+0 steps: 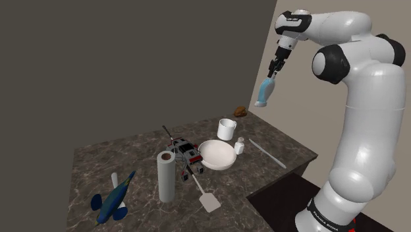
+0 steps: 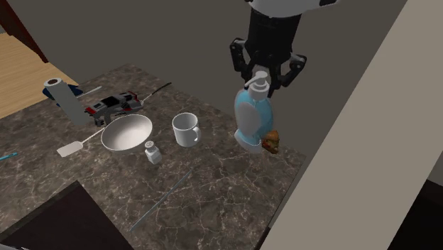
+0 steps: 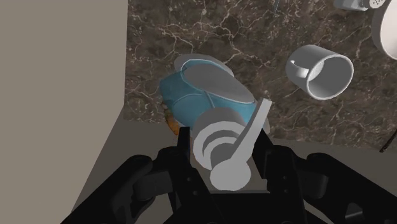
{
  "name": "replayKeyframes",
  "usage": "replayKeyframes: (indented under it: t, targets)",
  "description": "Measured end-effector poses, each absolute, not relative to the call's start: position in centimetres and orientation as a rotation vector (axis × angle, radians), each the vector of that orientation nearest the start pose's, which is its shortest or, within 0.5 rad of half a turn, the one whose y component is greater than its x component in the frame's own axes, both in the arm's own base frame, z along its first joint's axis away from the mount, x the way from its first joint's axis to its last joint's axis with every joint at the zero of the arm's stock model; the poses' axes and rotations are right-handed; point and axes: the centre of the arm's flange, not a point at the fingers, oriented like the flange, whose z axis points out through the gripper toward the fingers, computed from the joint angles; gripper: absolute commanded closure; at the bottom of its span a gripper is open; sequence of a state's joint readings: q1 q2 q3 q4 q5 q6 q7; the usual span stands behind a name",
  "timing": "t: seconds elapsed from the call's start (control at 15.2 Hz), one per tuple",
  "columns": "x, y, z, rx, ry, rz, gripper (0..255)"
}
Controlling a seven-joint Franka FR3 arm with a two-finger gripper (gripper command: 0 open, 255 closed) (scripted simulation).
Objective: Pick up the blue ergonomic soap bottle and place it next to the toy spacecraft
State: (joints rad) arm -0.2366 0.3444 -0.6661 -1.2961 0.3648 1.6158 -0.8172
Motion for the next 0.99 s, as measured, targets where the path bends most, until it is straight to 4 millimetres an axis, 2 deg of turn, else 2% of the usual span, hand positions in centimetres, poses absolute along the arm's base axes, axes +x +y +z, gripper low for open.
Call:
replayKeyframes:
  t: [0.26, 0.53, 0.59, 0.99]
  targets:
    - [48.5, -42.6, 60.4, -3.063, 0.092, -0.223, 255]
    - [49.5, -38.2, 60.5, -3.063, 0.091, -0.223, 255]
    - [49.8, -36.4, 60.5, -3.062, 0.089, -0.223, 255]
    - [51.2, -28.9, 60.5, -3.062, 0.089, -0.222, 255]
